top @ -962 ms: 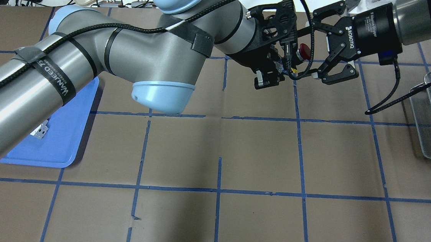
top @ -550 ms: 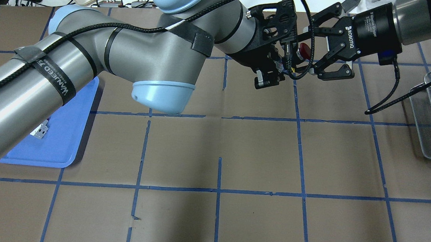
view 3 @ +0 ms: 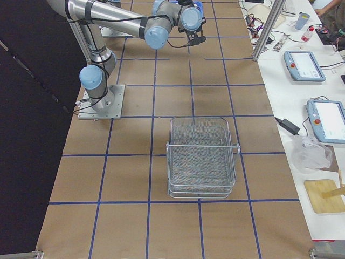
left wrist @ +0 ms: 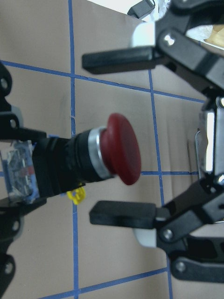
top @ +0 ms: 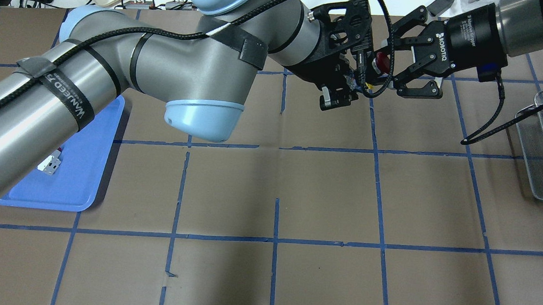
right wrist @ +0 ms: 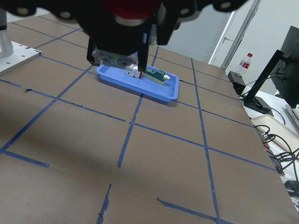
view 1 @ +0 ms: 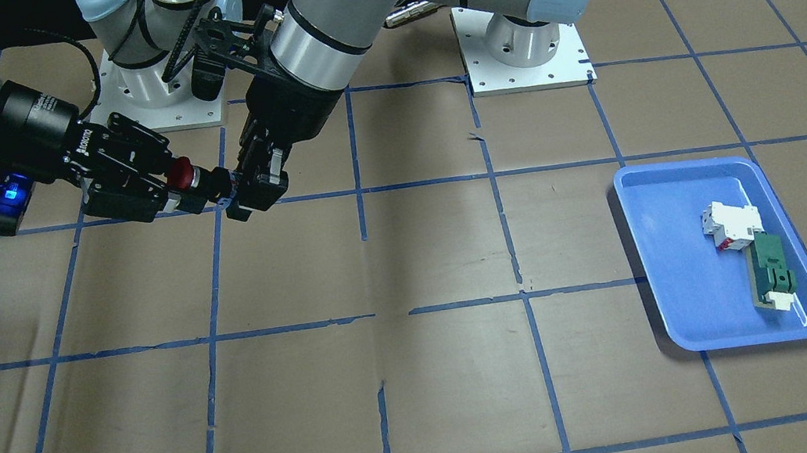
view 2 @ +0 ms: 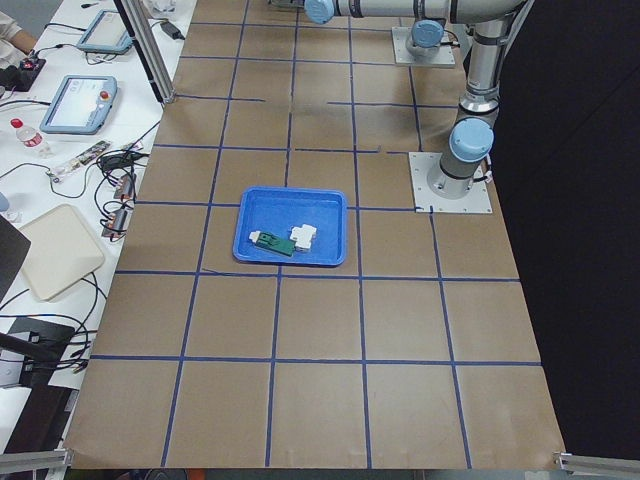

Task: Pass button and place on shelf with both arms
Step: 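Open the left gripper and pull it down away from the button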

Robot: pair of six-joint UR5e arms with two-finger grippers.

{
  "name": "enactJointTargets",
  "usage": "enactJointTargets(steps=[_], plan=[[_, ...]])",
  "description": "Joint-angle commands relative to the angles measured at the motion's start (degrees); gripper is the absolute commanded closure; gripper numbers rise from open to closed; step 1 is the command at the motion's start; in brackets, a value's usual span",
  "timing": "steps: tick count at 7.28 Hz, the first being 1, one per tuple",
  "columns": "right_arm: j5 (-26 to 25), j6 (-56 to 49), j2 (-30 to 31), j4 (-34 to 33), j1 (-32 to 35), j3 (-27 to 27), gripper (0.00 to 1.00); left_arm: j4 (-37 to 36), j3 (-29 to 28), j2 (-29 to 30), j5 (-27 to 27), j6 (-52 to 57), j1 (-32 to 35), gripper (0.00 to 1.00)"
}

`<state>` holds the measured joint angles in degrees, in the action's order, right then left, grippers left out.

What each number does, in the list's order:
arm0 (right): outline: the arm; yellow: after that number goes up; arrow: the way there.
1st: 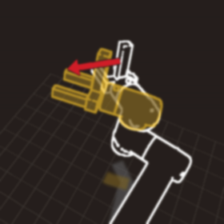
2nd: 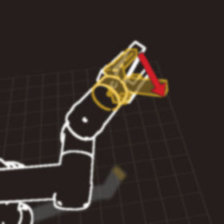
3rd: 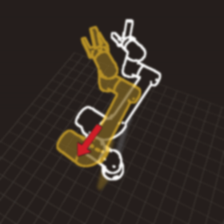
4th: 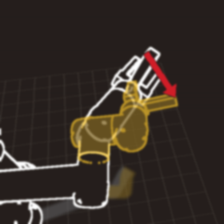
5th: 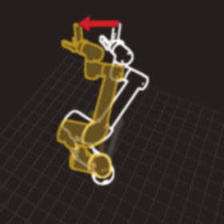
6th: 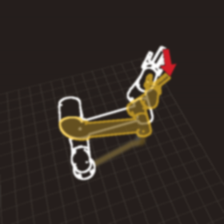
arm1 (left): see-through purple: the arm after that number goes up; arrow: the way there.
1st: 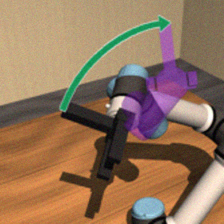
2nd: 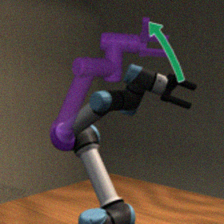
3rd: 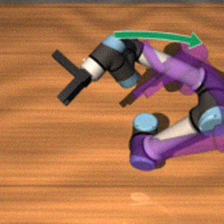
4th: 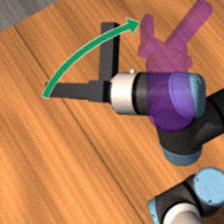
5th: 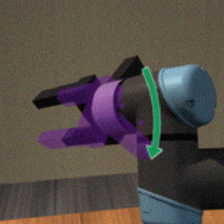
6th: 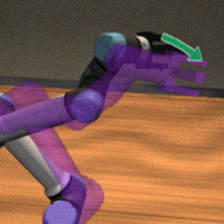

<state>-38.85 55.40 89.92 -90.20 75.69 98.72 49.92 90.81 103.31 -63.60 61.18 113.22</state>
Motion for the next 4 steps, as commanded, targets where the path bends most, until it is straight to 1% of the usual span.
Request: enactJointTargets(steps=[1, 2, 4], plan=[[0.09, -0.12, -0.01, 0.03, -0.02, -0.02, 1.0, 0.09, 0.16, 0.13, 0.23, 0.0, 0.24, 0.75], [0.01, -0.03, -0.01, 0.03, -0.1, -0.2, 1.0, 0.09, 0.16, 0.05, 0.06, 0.0, 0.16, 0.01], [-0.08, -0.29, -0.01, -0.15, -0.37, -0.63, 1.0, 0.27, 0.07, -0.04, -0.47, 0.08, 0.16, 0.0]])
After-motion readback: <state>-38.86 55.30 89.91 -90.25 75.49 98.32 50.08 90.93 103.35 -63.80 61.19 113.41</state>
